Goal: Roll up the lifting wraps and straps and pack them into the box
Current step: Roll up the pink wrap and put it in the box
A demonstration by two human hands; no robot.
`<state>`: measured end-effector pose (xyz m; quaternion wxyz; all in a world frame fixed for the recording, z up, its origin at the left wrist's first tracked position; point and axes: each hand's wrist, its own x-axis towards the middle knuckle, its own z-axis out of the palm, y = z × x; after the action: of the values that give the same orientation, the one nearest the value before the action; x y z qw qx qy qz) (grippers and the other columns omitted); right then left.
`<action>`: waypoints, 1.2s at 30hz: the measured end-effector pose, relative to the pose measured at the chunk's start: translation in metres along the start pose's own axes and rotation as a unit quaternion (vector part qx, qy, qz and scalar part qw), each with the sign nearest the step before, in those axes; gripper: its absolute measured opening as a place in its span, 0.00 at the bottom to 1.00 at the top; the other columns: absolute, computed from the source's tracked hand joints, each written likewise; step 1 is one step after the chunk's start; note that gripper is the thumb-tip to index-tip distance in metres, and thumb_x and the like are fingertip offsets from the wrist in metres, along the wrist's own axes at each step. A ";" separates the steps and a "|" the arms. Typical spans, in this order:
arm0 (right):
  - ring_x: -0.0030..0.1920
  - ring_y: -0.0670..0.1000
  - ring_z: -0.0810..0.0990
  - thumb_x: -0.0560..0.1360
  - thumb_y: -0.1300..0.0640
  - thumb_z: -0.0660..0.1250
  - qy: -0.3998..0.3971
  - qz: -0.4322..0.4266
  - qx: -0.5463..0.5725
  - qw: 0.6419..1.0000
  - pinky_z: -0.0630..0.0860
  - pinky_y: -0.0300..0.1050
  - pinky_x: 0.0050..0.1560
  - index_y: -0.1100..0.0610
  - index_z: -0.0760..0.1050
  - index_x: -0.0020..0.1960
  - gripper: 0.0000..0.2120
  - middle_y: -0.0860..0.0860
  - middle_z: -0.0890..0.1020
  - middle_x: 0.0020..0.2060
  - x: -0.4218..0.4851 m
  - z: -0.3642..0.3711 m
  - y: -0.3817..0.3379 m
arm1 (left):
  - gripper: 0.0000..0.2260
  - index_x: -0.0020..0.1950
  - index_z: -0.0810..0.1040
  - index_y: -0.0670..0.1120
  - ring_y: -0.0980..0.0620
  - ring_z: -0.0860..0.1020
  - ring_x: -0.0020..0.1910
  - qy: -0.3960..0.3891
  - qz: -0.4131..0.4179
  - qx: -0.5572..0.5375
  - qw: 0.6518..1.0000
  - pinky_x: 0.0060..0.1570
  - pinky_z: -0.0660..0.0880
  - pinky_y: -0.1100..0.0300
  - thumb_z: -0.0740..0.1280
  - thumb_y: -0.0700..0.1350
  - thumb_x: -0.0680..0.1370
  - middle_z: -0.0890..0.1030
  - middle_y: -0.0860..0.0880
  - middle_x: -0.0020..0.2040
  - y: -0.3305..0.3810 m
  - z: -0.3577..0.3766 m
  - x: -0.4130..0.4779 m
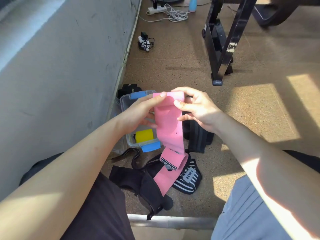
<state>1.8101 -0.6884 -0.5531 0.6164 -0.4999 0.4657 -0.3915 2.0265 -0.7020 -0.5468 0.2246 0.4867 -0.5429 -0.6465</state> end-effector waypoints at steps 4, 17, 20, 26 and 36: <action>0.45 0.45 0.81 0.77 0.69 0.71 0.009 -0.016 -0.004 1.000 0.83 0.43 0.41 0.51 0.80 0.63 0.19 0.53 0.82 0.53 0.000 0.005 0.004 | 0.20 0.65 0.79 0.48 0.51 0.82 0.48 0.037 0.020 0.005 0.999 0.37 0.79 0.59 0.67 0.60 0.80 0.82 0.47 0.54 -0.003 0.001 0.004; 0.58 0.58 0.83 0.82 0.46 0.65 0.013 0.064 -0.029 0.997 0.83 0.50 0.39 0.52 0.79 0.62 0.14 0.54 0.82 0.60 0.003 0.010 0.003 | 0.18 0.60 0.76 0.47 0.52 0.79 0.45 0.061 0.145 0.003 0.987 0.39 0.78 0.59 0.76 0.35 0.74 0.80 0.46 0.52 -0.008 -0.002 0.006; 0.55 0.56 0.82 0.82 0.51 0.67 0.007 0.035 -0.026 0.999 0.80 0.46 0.35 0.49 0.81 0.52 0.04 0.59 0.81 0.56 0.003 0.009 0.004 | 0.21 0.63 0.76 0.48 0.51 0.81 0.48 0.059 0.128 0.010 0.990 0.39 0.79 0.57 0.77 0.36 0.74 0.81 0.46 0.54 -0.008 -0.001 0.007; 0.51 0.48 0.80 0.79 0.58 0.71 0.019 0.015 0.002 1.000 0.82 0.44 0.36 0.53 0.78 0.61 0.11 0.53 0.79 0.54 0.004 0.005 0.009 | 0.18 0.67 0.78 0.54 0.45 0.85 0.56 0.011 -0.023 -0.014 1.000 0.46 0.83 0.52 0.68 0.60 0.80 0.83 0.46 0.61 -0.003 0.002 0.003; 0.49 0.46 0.83 0.75 0.68 0.73 0.034 0.015 -0.017 0.999 0.86 0.50 0.47 0.51 0.79 0.66 0.22 0.49 0.81 0.59 0.004 0.007 0.018 | 0.18 0.65 0.77 0.43 0.47 0.83 0.54 0.043 -0.011 -0.040 0.998 0.40 0.81 0.59 0.68 0.53 0.82 0.80 0.42 0.60 -0.007 0.003 0.005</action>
<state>1.8186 -0.6873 -0.5709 0.5974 -0.4899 0.5004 -0.3908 2.0231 -0.7023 -0.5558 0.2601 0.5105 -0.5009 -0.6487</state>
